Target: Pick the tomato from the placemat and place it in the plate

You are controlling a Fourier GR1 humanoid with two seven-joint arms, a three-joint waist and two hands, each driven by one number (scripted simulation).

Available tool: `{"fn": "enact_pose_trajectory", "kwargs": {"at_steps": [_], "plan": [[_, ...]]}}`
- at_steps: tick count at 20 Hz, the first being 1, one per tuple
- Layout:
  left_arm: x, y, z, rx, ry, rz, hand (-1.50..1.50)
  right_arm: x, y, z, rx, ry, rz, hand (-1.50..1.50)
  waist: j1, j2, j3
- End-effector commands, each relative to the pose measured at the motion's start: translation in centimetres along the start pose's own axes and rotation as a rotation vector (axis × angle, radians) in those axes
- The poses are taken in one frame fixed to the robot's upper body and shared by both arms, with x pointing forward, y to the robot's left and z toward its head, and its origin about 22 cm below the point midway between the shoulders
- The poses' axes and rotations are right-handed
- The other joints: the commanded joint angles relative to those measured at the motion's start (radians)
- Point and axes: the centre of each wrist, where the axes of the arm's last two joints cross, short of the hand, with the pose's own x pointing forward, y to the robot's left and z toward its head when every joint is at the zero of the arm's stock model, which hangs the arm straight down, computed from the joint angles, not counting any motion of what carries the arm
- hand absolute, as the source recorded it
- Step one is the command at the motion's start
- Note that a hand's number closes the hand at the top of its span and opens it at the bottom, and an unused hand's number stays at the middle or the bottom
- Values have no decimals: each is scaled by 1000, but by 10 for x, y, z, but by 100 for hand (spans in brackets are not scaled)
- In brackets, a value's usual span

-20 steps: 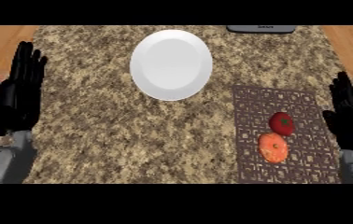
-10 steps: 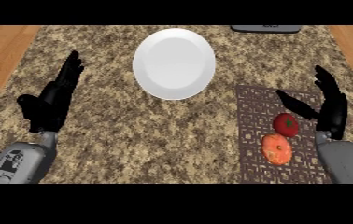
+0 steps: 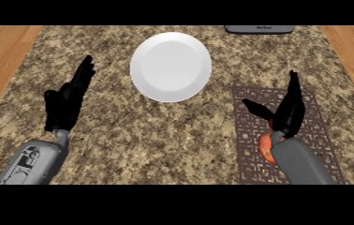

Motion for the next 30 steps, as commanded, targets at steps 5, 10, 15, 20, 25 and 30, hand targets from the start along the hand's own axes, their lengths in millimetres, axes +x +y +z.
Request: {"fn": "enact_pose_trajectory", "kwargs": {"at_steps": [5,10,15,20,25,30], "plan": [[4,-7,-6,27,20,-16,0,31,-32,-15,-16,40,238,-150,-35,-12,-3],[-8,3,5,13,31,8,0,53,-50,-9,193,235,396,-150,-40,-18,-4],[-13,-4,5,-5,10,-19,0,97,-70,-9,251,344,471,-150,-18,-6,0],[-11,3,6,-15,7,-16,0,99,-105,-21,299,419,474,-150,-12,-3,2],[-4,-3,5,-6,0,13,0,80,-97,-25,318,438,452,-150,2,0,3],[-7,7,-5,-3,8,-10,0,79,-73,-20,391,506,534,-150,6,3,2]]}}
